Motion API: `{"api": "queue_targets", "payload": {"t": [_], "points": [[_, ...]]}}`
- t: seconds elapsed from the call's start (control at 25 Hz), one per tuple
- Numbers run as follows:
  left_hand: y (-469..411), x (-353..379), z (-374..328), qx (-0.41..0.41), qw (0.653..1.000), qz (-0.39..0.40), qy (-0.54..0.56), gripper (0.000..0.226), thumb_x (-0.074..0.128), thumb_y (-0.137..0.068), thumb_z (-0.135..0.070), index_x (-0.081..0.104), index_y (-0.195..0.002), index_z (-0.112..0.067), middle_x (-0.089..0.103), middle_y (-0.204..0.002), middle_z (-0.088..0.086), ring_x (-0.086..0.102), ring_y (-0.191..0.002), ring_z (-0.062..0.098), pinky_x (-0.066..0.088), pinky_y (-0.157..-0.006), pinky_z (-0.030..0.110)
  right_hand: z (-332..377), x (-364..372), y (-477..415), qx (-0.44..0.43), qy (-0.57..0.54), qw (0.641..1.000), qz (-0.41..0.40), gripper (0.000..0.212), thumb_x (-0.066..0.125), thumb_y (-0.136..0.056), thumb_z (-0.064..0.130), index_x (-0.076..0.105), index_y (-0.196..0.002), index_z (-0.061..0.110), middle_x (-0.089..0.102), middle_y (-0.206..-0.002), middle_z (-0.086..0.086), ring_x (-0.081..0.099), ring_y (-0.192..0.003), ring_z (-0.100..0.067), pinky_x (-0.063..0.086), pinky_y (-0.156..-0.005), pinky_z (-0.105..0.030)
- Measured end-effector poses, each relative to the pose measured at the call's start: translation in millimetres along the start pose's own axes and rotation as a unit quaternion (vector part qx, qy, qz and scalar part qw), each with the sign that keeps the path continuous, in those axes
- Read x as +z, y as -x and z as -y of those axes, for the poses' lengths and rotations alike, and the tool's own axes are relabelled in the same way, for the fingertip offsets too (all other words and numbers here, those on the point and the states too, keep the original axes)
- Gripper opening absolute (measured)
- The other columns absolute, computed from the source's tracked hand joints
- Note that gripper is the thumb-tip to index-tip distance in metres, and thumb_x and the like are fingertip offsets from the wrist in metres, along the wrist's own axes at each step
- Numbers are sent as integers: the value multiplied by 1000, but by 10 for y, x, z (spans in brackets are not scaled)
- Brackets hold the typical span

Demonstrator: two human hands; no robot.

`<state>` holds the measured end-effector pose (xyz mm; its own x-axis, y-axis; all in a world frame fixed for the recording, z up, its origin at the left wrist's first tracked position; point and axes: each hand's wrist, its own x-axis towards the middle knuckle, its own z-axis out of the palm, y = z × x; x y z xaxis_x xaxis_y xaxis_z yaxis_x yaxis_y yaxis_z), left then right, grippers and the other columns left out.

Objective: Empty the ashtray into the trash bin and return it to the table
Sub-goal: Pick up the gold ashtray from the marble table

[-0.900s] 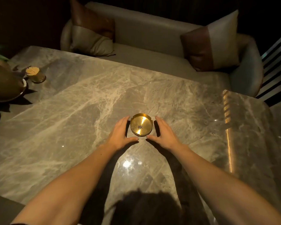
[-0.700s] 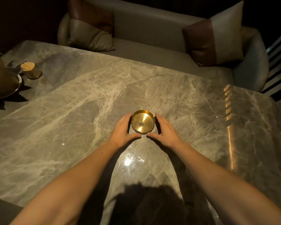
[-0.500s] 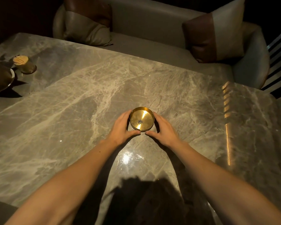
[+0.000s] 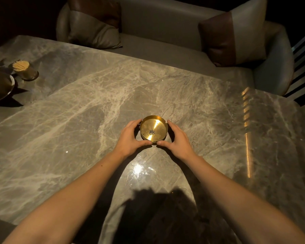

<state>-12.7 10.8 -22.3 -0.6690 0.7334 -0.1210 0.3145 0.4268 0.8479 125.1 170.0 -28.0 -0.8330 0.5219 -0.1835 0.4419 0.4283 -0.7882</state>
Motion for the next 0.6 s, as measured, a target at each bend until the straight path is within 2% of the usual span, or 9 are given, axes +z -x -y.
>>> {"api": "queue_targets", "payload": {"t": [0.08, 0.2, 0.36, 0.52, 0.6], "points": [[33, -65, -104, -1, 1000, -1, 10, 98, 92, -57, -33, 46, -141, -12, 52, -130, -3, 49, -115, 7, 32, -92, -2, 111, -70, 60, 4, -37, 999, -13, 98, 87, -67, 35, 34, -148, 18, 43, -149, -1, 40, -132, -8, 32, -108, -26], [111, -160, -305, 4, 1000, -1, 26, 99, 92, -55, -32, 47, -141, -14, 51, -129, -5, 51, -116, 8, 36, -100, 11, 269, -247, 164, -12, -69, 997, -13, 93, 87, -66, 31, 40, -145, 18, 47, -140, 2, 45, -126, -7, 36, -104, -22], [221, -220, -686, 23, 998, -3, 59, 99, 93, -53, -30, 48, -140, -17, 52, -128, -4, 53, -115, 5, 38, -103, 15, 436, -561, 390, -21, -113, 993, -29, 87, 88, -65, 28, 45, -141, 23, 50, -130, 7, 49, -118, 3, 35, -96, -3], [353, -181, -1129, 52, 994, 8, 93, 95, 94, -51, -29, 52, -136, -25, 52, -128, -5, 52, -119, 3, 39, -104, 16, 566, -978, 664, -45, -129, 990, -39, 85, 89, -64, 29, 48, -138, 25, 52, -129, 7, 50, -122, 0, 37, -102, -12], [430, -112, -1373, 67, 992, 10, 103, 95, 95, -50, -27, 52, -135, -25, 51, -129, -5, 52, -120, 5, 39, -102, 13, 611, -1243, 832, -57, -123, 990, -39, 83, 88, -65, 29, 48, -137, 26, 51, -129, 8, 49, -122, 1, 36, -101, -9]]}}
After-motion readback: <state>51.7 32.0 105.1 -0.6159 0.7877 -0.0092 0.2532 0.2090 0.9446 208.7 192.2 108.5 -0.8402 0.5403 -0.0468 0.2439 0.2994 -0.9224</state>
